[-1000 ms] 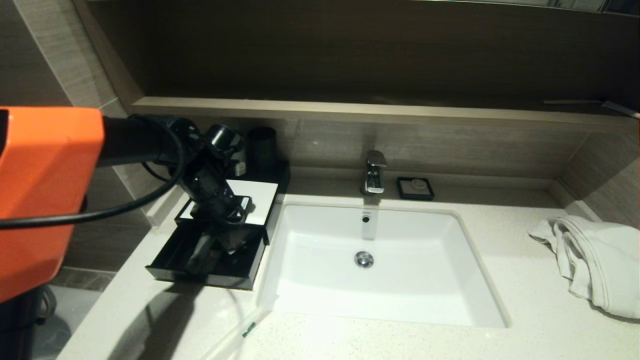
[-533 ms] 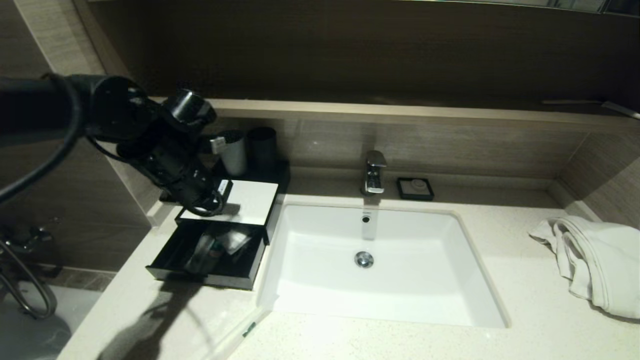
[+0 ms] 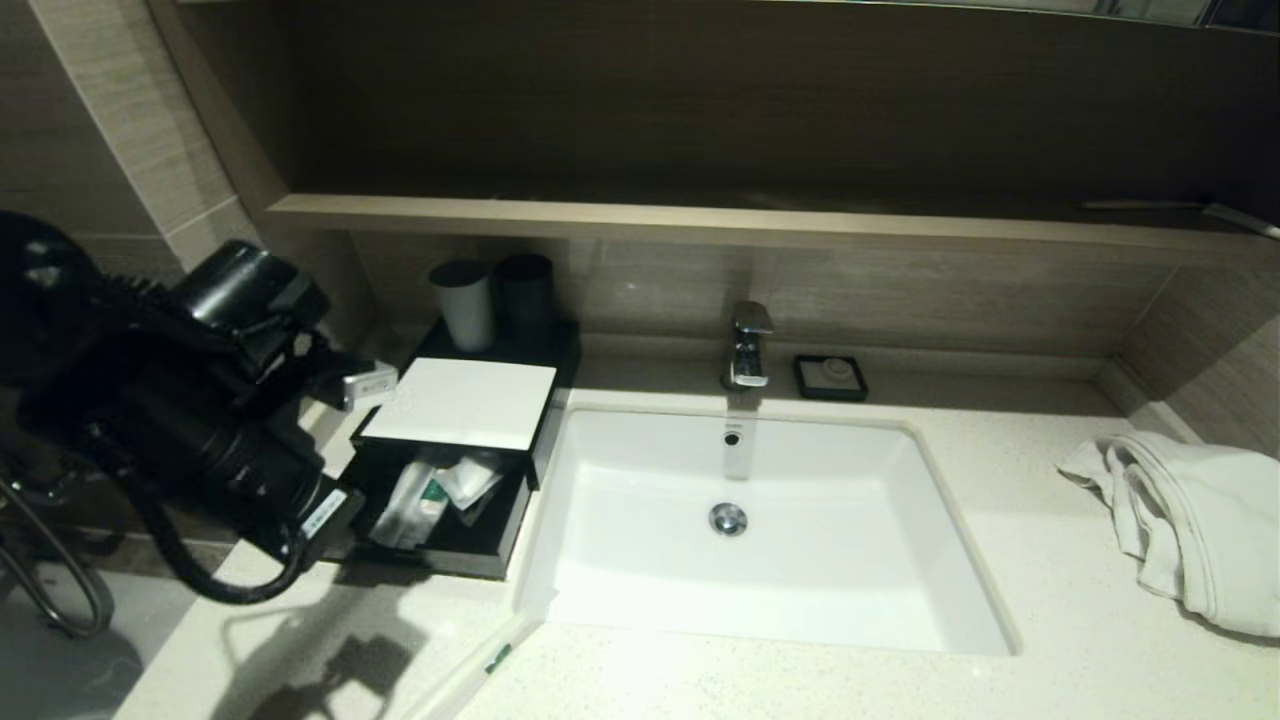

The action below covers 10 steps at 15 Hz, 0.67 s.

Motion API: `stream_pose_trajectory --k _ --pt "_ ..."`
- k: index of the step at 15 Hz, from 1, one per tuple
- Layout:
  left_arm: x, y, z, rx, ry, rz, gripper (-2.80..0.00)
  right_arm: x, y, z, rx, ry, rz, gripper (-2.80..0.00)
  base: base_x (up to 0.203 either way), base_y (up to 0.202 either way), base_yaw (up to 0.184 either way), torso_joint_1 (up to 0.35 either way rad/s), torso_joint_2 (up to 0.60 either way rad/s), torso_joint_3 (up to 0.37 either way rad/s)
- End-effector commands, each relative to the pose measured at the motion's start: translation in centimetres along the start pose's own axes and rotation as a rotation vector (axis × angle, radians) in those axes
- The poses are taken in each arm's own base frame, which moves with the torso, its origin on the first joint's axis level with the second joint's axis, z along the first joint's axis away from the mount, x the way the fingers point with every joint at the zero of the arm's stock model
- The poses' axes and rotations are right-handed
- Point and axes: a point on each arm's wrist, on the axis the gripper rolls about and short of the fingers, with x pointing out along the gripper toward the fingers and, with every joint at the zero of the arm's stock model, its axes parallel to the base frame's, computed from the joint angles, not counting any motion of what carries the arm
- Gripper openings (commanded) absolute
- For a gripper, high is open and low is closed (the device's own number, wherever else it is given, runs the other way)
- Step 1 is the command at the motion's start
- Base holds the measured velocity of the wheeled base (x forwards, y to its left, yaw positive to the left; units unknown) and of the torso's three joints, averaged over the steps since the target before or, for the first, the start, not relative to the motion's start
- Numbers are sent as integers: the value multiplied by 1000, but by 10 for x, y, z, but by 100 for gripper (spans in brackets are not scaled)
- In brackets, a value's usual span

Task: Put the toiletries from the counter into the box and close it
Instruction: Pick up the bathroom toiletry

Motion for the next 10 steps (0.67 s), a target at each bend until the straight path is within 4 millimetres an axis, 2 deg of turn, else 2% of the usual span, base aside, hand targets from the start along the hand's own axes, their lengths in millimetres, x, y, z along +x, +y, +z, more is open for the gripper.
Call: stream_pose_trajectory --k 1,5,7,10 --pt "-7 -7 -29 43 15 -5 -280 0 0 0 0 0 0 -280 0 0 0 0 0 0" --pt "19 -16 -67 122 47 -20 -280 0 0 0 0 0 0 -280 0 0 0 0 0 0" --pt "28 -18 -77 198 44 -21 -280 0 0 0 0 0 0 -280 0 0 0 0 0 0" --pt "32 -20 -85 224 67 -36 -280 0 0 0 0 0 0 -280 0 0 0 0 0 0"
